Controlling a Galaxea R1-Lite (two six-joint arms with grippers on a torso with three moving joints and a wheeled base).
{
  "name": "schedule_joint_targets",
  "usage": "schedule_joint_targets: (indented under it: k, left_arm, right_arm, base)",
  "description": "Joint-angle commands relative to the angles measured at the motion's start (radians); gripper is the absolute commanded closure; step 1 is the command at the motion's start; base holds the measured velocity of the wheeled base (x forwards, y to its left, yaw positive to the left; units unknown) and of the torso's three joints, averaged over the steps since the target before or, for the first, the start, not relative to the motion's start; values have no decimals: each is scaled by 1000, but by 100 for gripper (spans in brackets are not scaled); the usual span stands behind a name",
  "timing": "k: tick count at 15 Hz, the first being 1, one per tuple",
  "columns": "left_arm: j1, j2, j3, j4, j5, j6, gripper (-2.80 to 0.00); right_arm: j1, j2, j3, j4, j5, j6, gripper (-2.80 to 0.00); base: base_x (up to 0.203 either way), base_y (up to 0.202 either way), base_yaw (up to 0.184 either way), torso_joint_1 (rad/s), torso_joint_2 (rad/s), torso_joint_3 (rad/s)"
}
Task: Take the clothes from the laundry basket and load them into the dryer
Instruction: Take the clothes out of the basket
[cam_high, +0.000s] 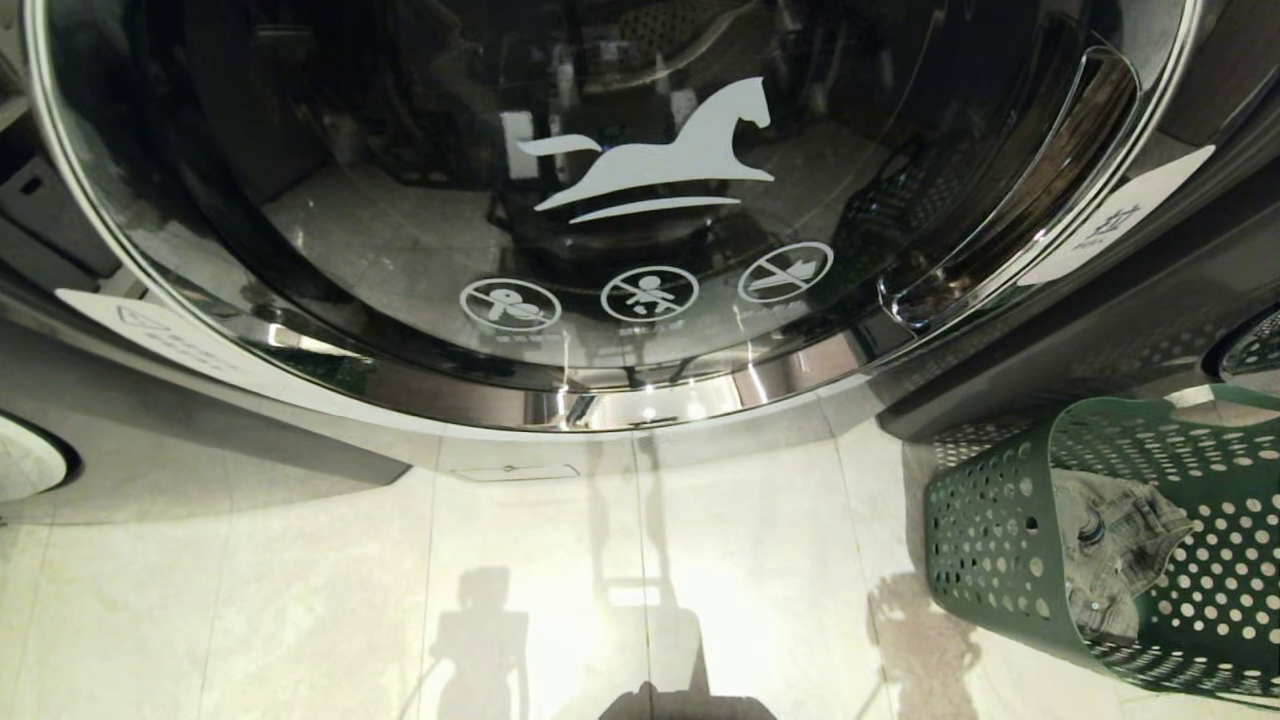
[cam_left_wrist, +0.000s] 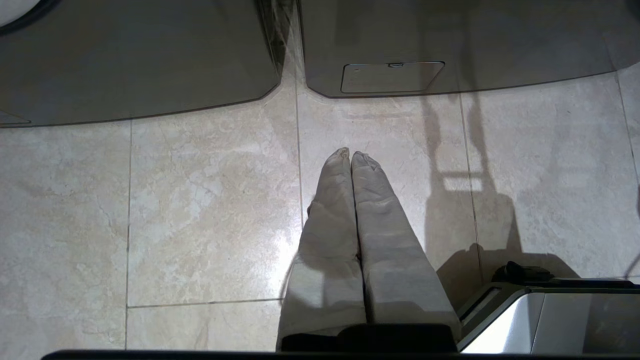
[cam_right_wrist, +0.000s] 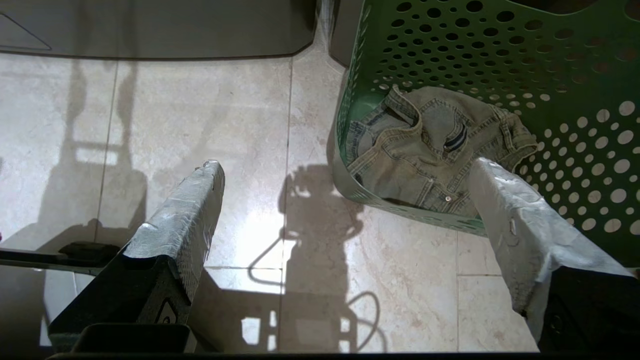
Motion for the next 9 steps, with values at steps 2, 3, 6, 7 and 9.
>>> schedule_joint_targets:
  k: [2, 3, 6, 7, 9]
  left_arm:
    - [1, 1, 0, 0, 0, -1, 0]
    - [-1, 0, 0, 0, 0, -1, 0]
    - [0, 0, 0, 0, 0, -1, 0]
    - [-1, 1, 0, 0, 0, 0, 0]
    - [1, 1, 0, 0, 0, 0, 0]
  right_arm:
    - [-1, 28, -86, 50, -14, 1, -280]
    - [-1, 84, -156, 90, -38, 19, -280]
    - [-2, 371, -331, 163, -134, 158, -280]
    - [-3, 472, -365, 175, -174, 221, -280]
    - [-3, 675, -375, 189, -244, 349, -280]
  base:
    - [0, 0, 0, 4, 0, -36]
    - [0, 0, 0, 0, 0, 0]
    - [0, 0, 0, 0, 0, 0]
    - [0, 0, 0, 0, 0, 0]
    - [0, 0, 0, 0, 0, 0]
